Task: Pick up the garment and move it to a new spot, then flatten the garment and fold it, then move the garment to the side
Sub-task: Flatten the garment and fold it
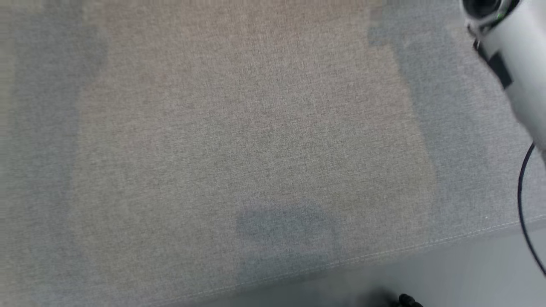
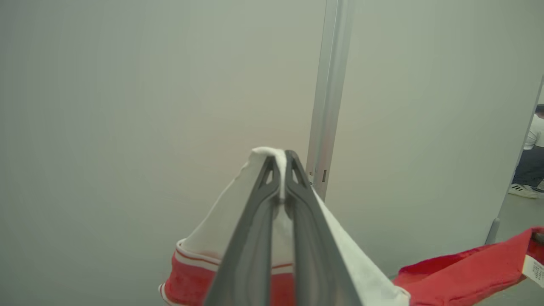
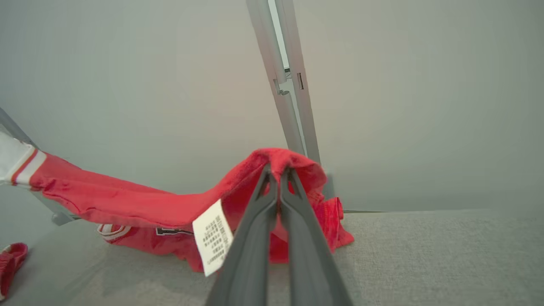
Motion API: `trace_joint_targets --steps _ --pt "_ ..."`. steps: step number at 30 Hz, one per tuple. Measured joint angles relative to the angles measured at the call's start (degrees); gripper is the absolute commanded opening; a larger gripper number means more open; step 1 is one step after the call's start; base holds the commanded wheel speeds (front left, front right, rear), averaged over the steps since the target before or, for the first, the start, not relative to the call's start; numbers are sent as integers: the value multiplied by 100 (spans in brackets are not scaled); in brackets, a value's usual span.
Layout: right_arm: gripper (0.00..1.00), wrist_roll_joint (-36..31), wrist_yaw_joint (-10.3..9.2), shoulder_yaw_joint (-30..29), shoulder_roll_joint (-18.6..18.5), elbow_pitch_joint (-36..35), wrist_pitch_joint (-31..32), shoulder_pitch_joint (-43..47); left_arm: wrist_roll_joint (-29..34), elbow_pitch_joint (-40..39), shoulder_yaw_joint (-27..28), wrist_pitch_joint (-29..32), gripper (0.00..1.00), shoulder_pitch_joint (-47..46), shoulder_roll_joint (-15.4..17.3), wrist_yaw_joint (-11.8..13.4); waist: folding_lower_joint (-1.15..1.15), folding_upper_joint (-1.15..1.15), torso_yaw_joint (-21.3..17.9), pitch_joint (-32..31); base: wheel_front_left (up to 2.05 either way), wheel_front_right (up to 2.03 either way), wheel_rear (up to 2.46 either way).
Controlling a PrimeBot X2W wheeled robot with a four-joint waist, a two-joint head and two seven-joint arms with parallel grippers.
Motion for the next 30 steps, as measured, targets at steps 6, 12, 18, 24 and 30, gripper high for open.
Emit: trace_joint_targets --steps 6,12,18,24,30 --pt "0 356 1 336 -245 -355 -48 919 52 -954 300 -13 0 1486 41 151 0 0 37 -461 0 0 0" --pt "0 630 0 590 -659 -748 -148 1954 166 -2015 613 -23 0 3173 -66 444 0 0 113 -1038 0 0 0" --pt "0 727 0 669 -769 -1048 -296 2958 286 -2838 1174 -22 0 4804 -502 717 0 0 172 -1554 0 0 0" --pt "0 398 0 412 -808 -1346 -360 4022 427 -3256 1603 -22 0 6315 -1261 731 0 0 242 -2000 0 0 0" --pt "0 4 1 -257 -570 -1660 -366 4919 661 -3244 2093 -23 0 7201 -1907 564 -1 0 298 -2189 0 0 0"
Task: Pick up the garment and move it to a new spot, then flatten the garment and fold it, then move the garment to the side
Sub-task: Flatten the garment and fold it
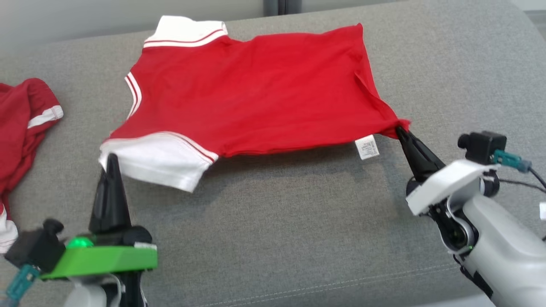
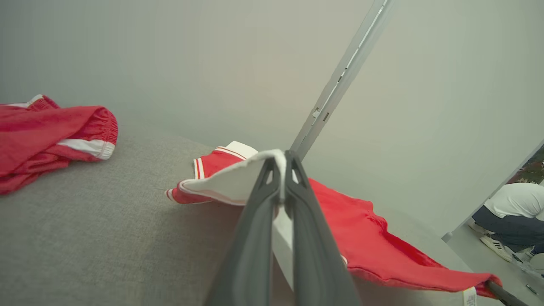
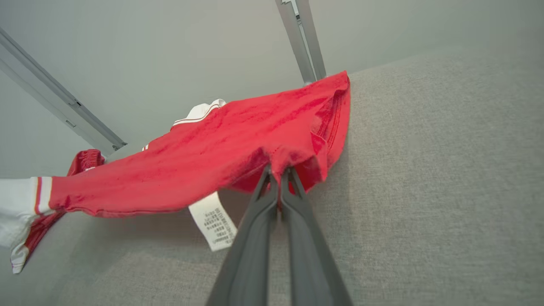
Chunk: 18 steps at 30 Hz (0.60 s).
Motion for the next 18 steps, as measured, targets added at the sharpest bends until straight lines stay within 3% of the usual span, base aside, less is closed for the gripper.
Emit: trace_joint_targets --steps 8,18 --pt "0 -423 0 -535 93 -196 -1 1152 318 293 345 0 0 788 -544 -261 0 0 91 -234 0 0 0" --pt "0 -797 0 -942 73 -543 207 1826 474 644 430 0 0 1201 -715 -381 0 0 150 -378 0 0 0"
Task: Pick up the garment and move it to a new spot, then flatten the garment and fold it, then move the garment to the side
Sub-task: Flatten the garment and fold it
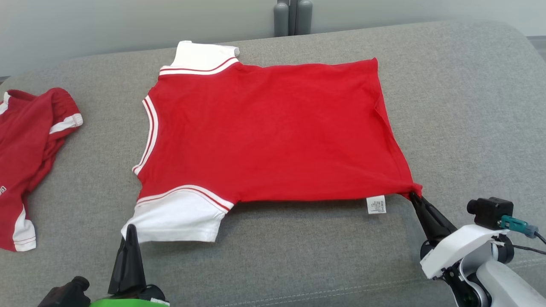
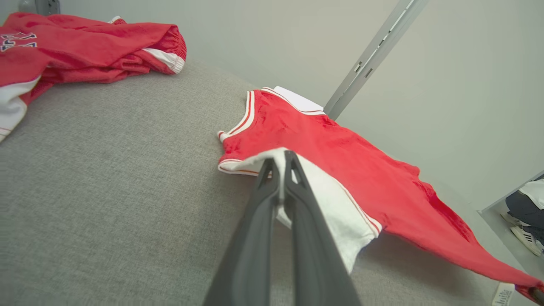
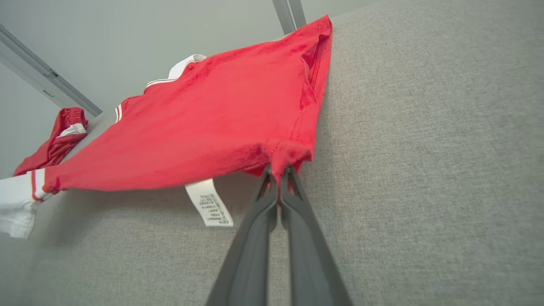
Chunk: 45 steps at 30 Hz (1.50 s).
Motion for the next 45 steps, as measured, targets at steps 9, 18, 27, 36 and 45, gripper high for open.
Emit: trace_joint_targets --steps 9,18,27,36,45 --pt "0 -464 0 -311 178 -238 270 133 226 361 37 0 0 -76 -16 -105 0 0 -33 38 0 0 0" --pt "0 -880 0 -598 276 -314 698 -291 519 269 9 0 0 -931 135 -205 0 0 -52 222 0 0 0" --pt "0 -1076 0 -575 516 34 1091 -1231 494 855 -136 157 0 -2273 670 -236 1 0 -161 541 0 0 0" --pt "0 -1025 0 -368 855 1078 1139 -2324 347 2174 -458 149 0 -3517 1081 -250 1 0 -360 993 0 0 0" --pt "8 -858 0 -49 994 1908 794 -2870 232 3121 -823 38 0 -4140 1204 -250 1 0 -478 1242 0 0 0"
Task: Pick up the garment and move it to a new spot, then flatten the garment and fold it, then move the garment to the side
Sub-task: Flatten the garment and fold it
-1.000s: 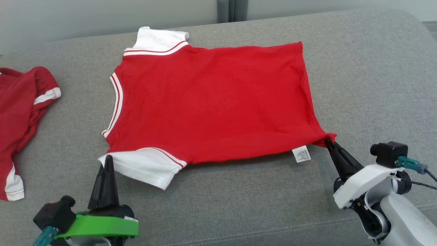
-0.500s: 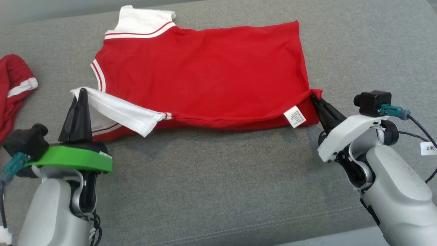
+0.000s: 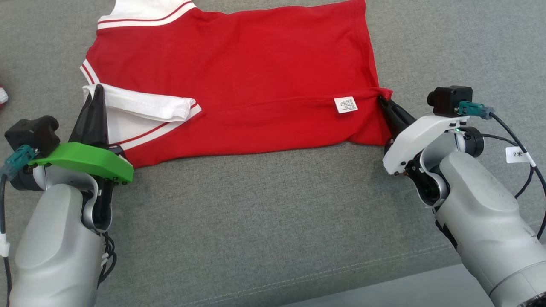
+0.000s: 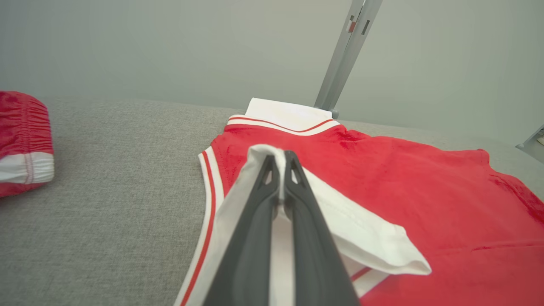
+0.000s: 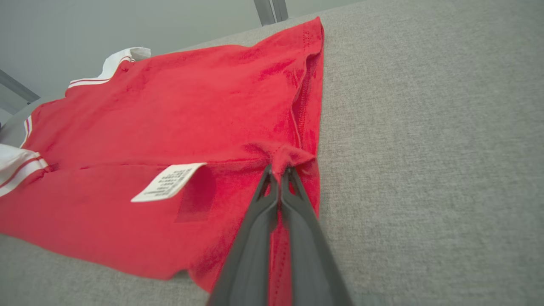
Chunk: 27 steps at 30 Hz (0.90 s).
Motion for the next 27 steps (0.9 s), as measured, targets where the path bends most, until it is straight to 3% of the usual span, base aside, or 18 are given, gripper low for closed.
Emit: trace_joint_targets --steps 1,2,3,15,27 --pt "38 25 0 33 8 59 -67 -32 -20 73 -20 -2 0 -33 0 0 0 0 -4 1 0 0 0" --pt "100 32 0 75 7 110 -133 -62 -20 143 -32 -2 45 -58 3 0 0 0 -3 -4 0 0 0" --pt "100 41 0 110 8 160 -188 -82 16 168 -27 -4 100 -65 10 0 0 0 -3 -12 0 0 0" --pt "100 231 0 387 -138 377 -776 -120 402 -196 303 -29 100 208 -174 0 0 0 39 -188 0 0 0" --pt "100 67 0 231 -268 118 -979 560 831 -631 723 -37 100 1104 -408 -1 0 0 114 -400 0 0 0"
